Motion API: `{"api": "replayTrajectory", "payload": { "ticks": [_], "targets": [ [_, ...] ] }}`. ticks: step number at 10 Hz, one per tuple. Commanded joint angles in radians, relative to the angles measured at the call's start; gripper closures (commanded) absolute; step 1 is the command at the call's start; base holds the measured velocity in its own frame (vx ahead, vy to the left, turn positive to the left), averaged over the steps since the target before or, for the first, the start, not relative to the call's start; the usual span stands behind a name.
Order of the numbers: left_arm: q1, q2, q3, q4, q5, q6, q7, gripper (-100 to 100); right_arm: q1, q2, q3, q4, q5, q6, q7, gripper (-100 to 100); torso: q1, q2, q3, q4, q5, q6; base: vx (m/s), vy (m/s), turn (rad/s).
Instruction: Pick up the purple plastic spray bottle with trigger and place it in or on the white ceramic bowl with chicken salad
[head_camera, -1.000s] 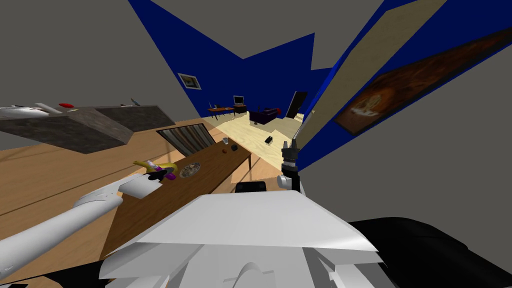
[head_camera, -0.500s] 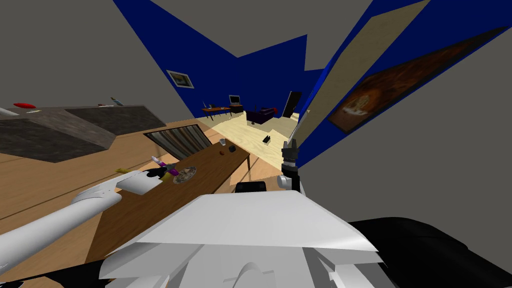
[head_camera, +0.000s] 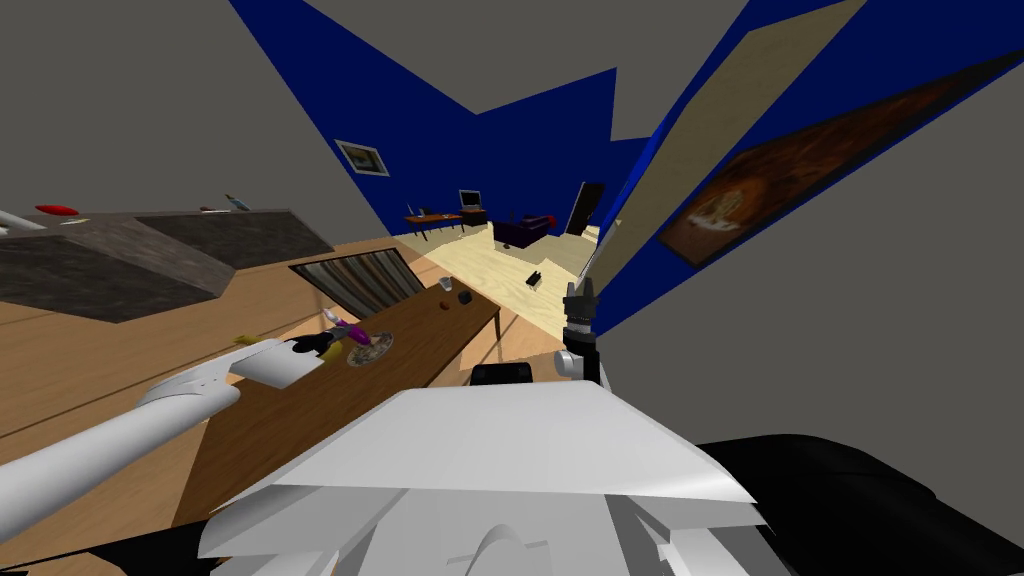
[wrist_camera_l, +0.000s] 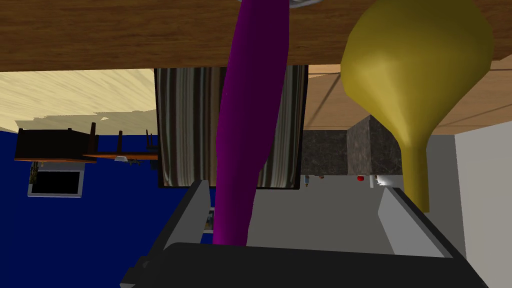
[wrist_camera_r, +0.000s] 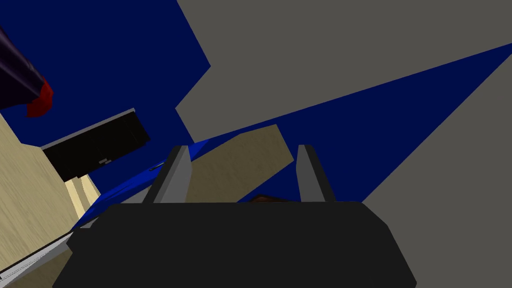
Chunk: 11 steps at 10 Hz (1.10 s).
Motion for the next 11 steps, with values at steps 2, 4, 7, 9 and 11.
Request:
{"api": "replayTrajectory", "payload": {
  "ticks": [2,4,7,9,11],
  "targets": [
    [0.003,0.052,-0.006,-0.043,0.04,0.023,0.005,-100,0.0,0.0,0.0,0.0,0.0,0.0,0.0,0,0.0,0.0,0.0,0.0,0.0,0.0,0.0,-0.008,0.034],
    [0.009,0.098,-0.008,-0.089,0.068,0.045,0.013,-100,0.0,0.0,0.0,0.0,0.0,0.0,0.0,0,0.0,0.001,0.0,0.0,0.0,0.0,-0.002,-0.008,0.054],
    [0.019,0.166,-0.01,-0.158,0.11,0.079,0.024,-100,0.0,0.0,0.0,0.0,0.0,0.0,0.0,0,-0.001,0.001,0.0,0.0,0.0,0.0,-0.003,-0.01,0.043],
    [0.025,0.212,-0.012,-0.204,0.139,0.101,0.032,-100,0.0,0.0,0.0,0.0,0.0,0.0,0.0,0,-0.001,0.001,0.0,0.0,0.0,0.0,-0.002,-0.009,0.051],
    [0.017,0.201,-0.014,-0.192,0.135,0.099,0.027,0,0.0,0.0,0.0,0.0,0.0,0.0,0.0,0,0.0,0.001,0.0,0.0,0.0,0.0,0.0,0.0,0.0]
  ]
}}
